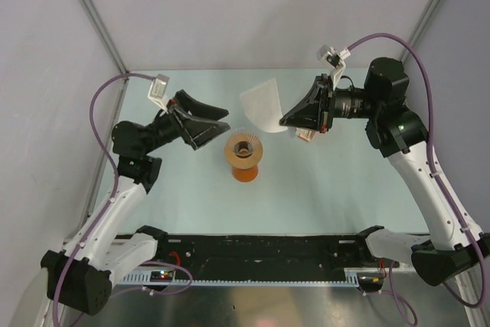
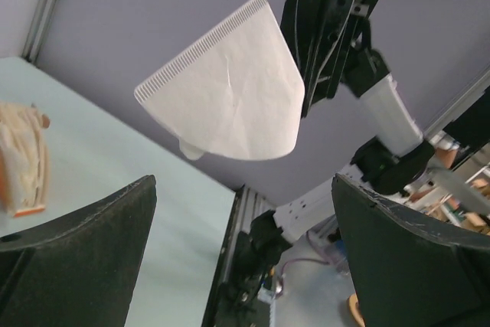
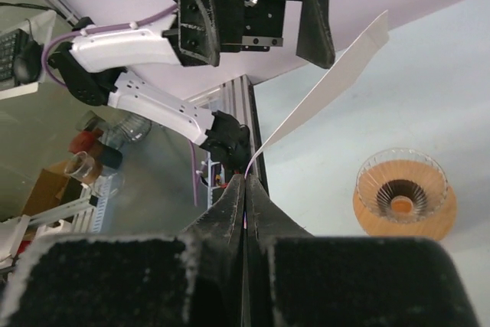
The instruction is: Place the coffee filter in the dripper
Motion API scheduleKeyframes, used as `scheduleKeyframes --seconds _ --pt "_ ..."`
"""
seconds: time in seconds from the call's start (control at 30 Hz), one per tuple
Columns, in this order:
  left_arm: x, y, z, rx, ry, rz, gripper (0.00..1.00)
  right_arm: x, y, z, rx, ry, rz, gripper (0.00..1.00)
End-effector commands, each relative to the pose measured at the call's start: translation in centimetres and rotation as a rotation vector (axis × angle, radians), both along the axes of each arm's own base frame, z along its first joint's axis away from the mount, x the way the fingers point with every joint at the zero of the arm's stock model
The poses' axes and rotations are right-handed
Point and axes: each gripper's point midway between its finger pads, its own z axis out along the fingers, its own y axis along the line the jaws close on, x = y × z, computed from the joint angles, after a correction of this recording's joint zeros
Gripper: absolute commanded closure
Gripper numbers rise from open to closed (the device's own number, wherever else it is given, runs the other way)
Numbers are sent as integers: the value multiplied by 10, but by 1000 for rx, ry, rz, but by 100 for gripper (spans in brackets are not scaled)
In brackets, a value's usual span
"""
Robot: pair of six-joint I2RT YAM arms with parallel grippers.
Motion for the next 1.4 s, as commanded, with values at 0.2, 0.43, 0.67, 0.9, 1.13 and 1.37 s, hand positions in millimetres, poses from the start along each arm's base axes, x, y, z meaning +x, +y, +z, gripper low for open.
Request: scheduleKeyframes --seconds 0.2,0.43,0.67,0.9,1.13,1.37 --pt "10 4 42 -197 45 -12 0 -20 10 35 75 -41 117 100" --pt "17 -3 30 -202 108 -21 0 -21 14 38 81 -38 138 100" --pt "10 -3 43 -212 72 -37 3 -20 19 35 76 -28 152 100" --pt "-6 -2 59 -225 4 -72 36 -19 24 17 47 -10 160 100" --pt "-14 0 64 -221 -38 -79 85 -20 23 20 51 -24 143 100" --pt "-23 -1 66 -190 -97 -96 100 -18 21 15 38 -32 115 97"
